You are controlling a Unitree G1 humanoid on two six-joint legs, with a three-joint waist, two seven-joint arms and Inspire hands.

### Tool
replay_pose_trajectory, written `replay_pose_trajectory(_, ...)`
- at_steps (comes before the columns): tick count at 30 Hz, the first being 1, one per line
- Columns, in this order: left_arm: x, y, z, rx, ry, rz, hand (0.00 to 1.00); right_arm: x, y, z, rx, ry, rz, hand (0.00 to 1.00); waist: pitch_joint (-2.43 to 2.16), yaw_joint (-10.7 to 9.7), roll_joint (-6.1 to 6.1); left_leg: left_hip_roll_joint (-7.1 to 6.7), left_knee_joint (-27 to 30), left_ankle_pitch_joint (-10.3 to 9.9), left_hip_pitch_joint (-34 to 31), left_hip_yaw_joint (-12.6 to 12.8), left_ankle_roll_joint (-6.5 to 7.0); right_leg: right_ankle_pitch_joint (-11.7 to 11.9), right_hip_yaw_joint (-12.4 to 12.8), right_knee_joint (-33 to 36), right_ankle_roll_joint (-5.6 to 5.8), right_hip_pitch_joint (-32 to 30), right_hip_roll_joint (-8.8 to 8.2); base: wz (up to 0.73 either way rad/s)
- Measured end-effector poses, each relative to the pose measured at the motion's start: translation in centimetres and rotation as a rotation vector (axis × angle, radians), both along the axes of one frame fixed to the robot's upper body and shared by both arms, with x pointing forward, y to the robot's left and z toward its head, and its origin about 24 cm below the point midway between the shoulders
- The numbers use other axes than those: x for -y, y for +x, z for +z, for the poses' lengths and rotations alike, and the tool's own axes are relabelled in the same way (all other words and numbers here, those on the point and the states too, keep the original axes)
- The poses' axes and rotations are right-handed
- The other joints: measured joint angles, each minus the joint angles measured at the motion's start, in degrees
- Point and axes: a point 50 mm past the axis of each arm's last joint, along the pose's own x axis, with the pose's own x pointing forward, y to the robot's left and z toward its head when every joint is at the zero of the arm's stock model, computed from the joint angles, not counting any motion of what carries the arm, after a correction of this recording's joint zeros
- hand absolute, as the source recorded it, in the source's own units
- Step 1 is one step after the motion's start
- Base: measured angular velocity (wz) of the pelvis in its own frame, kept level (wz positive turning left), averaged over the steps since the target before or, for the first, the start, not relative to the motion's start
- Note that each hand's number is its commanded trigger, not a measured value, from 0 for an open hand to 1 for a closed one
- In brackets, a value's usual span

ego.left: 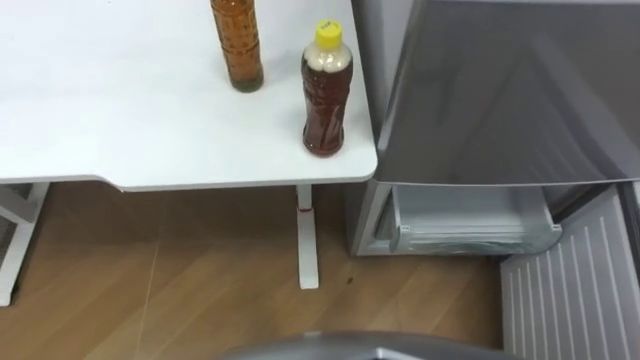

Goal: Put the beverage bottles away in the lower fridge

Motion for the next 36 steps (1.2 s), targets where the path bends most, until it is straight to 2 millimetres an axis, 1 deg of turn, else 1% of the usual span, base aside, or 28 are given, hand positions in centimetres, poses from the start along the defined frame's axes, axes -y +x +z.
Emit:
replay_pose_trajectory(3, -0.4, 0.3, 0.2, 0.046, 0.038, 0.1, 0.0, 0.0, 0.2, 0.0, 0.018, -0.007, -0.008, 0.0, 0.0, 0.65, -0.04, -0.02, -0.02, -0.01, -0.1, -0.04, 0.01, -0.01, -0.03, -0.12, 0.02, -0.09, -0.03, 0.0)
replay_pose_trajectory(4, -0.5, 0.6, 0.3, 0.076, 0.058, 0.154, 0.0, 0.0, 0.3, 0.0, 0.026, -0.015, -0.022, 0.0, -0.02, 1.24, 0.02, -0.02, -0.02, -0.01, -0.17, -0.16, 0.01, -0.02, -0.03, -0.21, 0.03, -0.1, -0.03, 0.04)
replay_pose_trajectory(6, -0.8, 1.4, 0.6, 0.129, 0.088, 0.25, 0.0, 0.1, 0.5, 0.0, 0.041, -0.033, -0.04, 0.0, -0.04, 1.66, 0.11, -0.01, 0.01, -0.01, -0.36, -0.4, 0.01, -0.02, -0.05, -0.22, 0.03, -0.18, -0.02, 0.05)
replay_pose_trajectory(8, -1.5, 2.4, 1.1, 0.21, 0.145, 0.39, 0.0, 0.4, 0.8, 0.1, 0.066, -0.065, -0.063, 0.0, -0.07, 2.57, 0.2, 0.05, -0.06, 0.01, -0.3, -0.44, -0.01, -0.02, -0.01, -0.19, 0.03, -0.11, 0.03, 0.0)
replay_pose_trajectory(11, -2.1, 3.8, 1.9, 0.299, 0.207, 0.474, 0.0, 0.5, 1.4, 0.1, 0.114, -0.095, -0.073, 0.0, -0.1, 2.91, 0.19, 0.03, 0.06, 0.06, -0.25, -0.5, -0.06, 0.0, -0.24, -0.05, 0.02, 0.09, 0.06, 0.0)
replay_pose_trajectory(14, -2.6, 5.1, 2.6, 0.381, 0.252, 0.533, 0.0, 0.8, 1.7, 0.2, 0.163, -0.118, -0.106, 0.0, -0.16, 2.9, -0.03, -0.4, 0.05, 0.07, -0.24, -0.94, -0.04, 0.01, -0.29, -0.08, 0.03, 0.3, 0.02, 0.05)
replay_pose_trajectory(15, -2.7, 5.4, 2.9, 0.4, 0.263, 0.545, 0.0, 0.9, 1.8, 0.3, 0.17, -0.125, -0.113, 0.0, -0.2, 2.92, 0.03, -0.4, 0.02, 0.07, -0.14, -0.96, -0.04, 0.01, -0.17, -0.09, 0.03, 0.27, 0.02, 0.03)
replay_pose_trajectory(16, -2.9, 5.9, 3.3, 0.432, 0.289, 0.557, 0.0, 1.0, 1.8, 0.3, 0.183, -0.139, -0.124, 0.0, -0.17, 2.92, -0.17, -0.35, -0.15, 0.07, 0.07, -0.99, -0.04, 0.0, -0.16, -0.1, 0.02, 0.15, 0.02, 0.0)
replay_pose_trajectory(17, -3.2, 6.3, 3.6, 0.458, 0.311, 0.562, 0.0, 1.2, 1.8, 0.4, 0.194, -0.152, -0.135, 0.0, -0.18, 2.84, -0.15, 0.0, -0.27, 0.07, 0.11, -0.97, -0.04, 0.01, -0.27, -0.09, 0.02, 0.17, 0.05, 0.0)
replay_pose_trajectory(18, -3.3, 6.6, 3.8, 0.474, 0.323, 0.564, 0.0, 1.2, 1.8, 0.4, 0.199, -0.156, -0.139, 0.0, -0.18, 2.77, -0.17, 0.0, -0.36, 0.07, 0.09, -0.97, -0.04, 0.01, -0.41, -0.09, 0.02, 0.15, 0.05, 0.0)
replay_pose_trajectory(21, -3.9, 8.2, 5.3, 0.577, 0.369, 0.603, 0.0, 1.3, 1.4, 0.4, 0.205, -0.167, -0.146, 0.0, -0.23, 2.65, -0.23, 0.0, -0.41, 0.06, -0.17, -1.0, -0.05, 0.02, -0.67, -0.11, 0.02, 0.0, 0.07, 0.0)
replay_pose_trajectory(23, -4.6, 9.7, 7.2, 0.694, 0.416, 0.613, 0.0, 1.3, 0.7, 0.4, 0.194, -0.167, -0.142, 0.0, -0.32, 2.67, -0.16, 0.03, -0.43, 0.06, -0.19, -1.07, -0.05, 0.02, -0.59, -0.11, 0.01, -0.02, 0.11, 0.0)
replay_pose_trajectory(24, -4.7, 10.1, 7.7, 0.726, 0.428, 0.616, 0.0, 1.3, 0.5, 0.4, 0.19, -0.167, -0.14, 0.0, -0.29, 2.68, -0.29, 0.03, -0.45, 0.06, -0.18, -1.09, -0.05, 0.03, -0.61, -0.1, 0.01, -0.02, 0.1, 0.0)
replay_pose_trajectory(25, -5.0, 10.8, 8.6, 0.784, 0.452, 0.617, 0.0, 1.3, 0.2, 0.4, 0.18, -0.167, -0.141, 0.0, -0.41, 2.7, -0.07, 0.0, -0.34, 0.06, -0.03, -1.06, -0.05, 0.04, -0.54, -0.1, 0.0, 0.05, 0.11, 0.0)
replay_pose_trajectory(26, -5.1, 11.4, 9.5, 0.838, 0.468, 0.62, 0.0, 1.2, -0.1, 0.4, 0.173, -0.166, -0.142, 0.0, -0.38, 2.62, -0.1, -0.01, -0.11, 0.07, 0.01, -1.05, -0.05, 0.05, -0.56, -0.09, 0.0, 0.11, 0.09, 0.0)
replay_pose_trajectory(27, -5.2, 11.8, 9.9, 0.864, 0.472, 0.621, 0.0, 1.2, -0.2, 0.4, 0.172, -0.165, -0.143, 0.0, -0.38, 2.49, -0.09, -0.01, -0.05, 0.07, -0.02, -1.05, -0.05, 0.05, -0.57, -0.09, 0.0, 0.12, 0.07, 0.0)
replay_pose_trajectory(29, -5.3, 13.2, 12.2, 0.982, 0.481, 0.618, 0.0, 1.1, -0.4, 0.3, 0.168, -0.152, -0.146, 0.0, -0.38, 2.19, -0.12, 0.0, -0.1, 0.07, -0.09, -1.11, -0.05, 0.05, -0.58, -0.09, 0.0, 0.1, 0.09, 0.0)
replay_pose_trajectory(30, -5.2, 13.6, 12.8, 1.015, 0.481, 0.615, 0.0, 1.1, -0.4, 0.3, 0.17, -0.151, -0.147, 0.0, -0.35, 1.93, -0.17, 0.0, -0.25, 0.07, -0.14, -1.17, -0.05, 0.05, -0.59, -0.07, 0.0, 0.08, 0.08, 0.06)
replay_pose_trajectory(31, -5.2, 14.3, 14.0, 1.079, 0.479, 0.604, 0.0, 1.1, -0.3, 0.3, 0.176, -0.151, -0.153, 0.0, -0.35, 1.29, -0.25, -0.03, -0.33, 0.07, -0.26, -1.43, -0.05, 0.05, -0.71, -0.06, 0.0, 0.07, 0.04, 0.04)
replay_pose_trajectory(32, -5.0, 15.1, 15.3, 1.145, 0.477, 0.575, 0.0, 1.1, -0.2, 0.3, 0.177, -0.151, -0.152, 0.0, -0.37, 1.22, -0.25, -0.02, -0.31, 0.07, -0.29, -1.38, -0.05, 0.06, -0.76, -0.02, -0.01, 0.18, 0.06, 0.0)
replay_pose_trajectory(33, -4.8, 15.5, 16.0, 1.182, 0.475, 0.557, 0.0, 1.1, -0.1, 0.3, 0.177, -0.15, -0.152, 0.0, -0.36, 1.18, -0.24, -0.02, -0.29, 0.07, -0.31, -1.34, -0.05, 0.07, -0.76, -0.04, -0.02, 0.28, 0.07, 0.0)
replay_pose_trajectory(35, -4.0, 16.7, 18.6, 1.321, 0.441, 0.503, 0.0, 1.1, -0.2, 0.3, 0.173, -0.143, -0.152, 0.0, -0.25, 0.86, -0.22, -0.03, -0.25, 0.07, -0.31, -1.34, -0.05, 0.07, -0.9, -0.07, -0.02, 0.34, 0.05, 0.0)
replay_pose_trajectory(36, -3.9, 16.9, 19.1, 1.348, 0.439, 0.487, 0.0, 1.1, -0.2, 0.3, 0.172, -0.142, -0.152, 0.0, -0.22, 0.81, -0.2, -0.04, -0.22, 0.07, -0.33, -1.35, -0.05, 0.07, -0.98, -0.07, -0.02, 0.34, 0.04, 0.0)
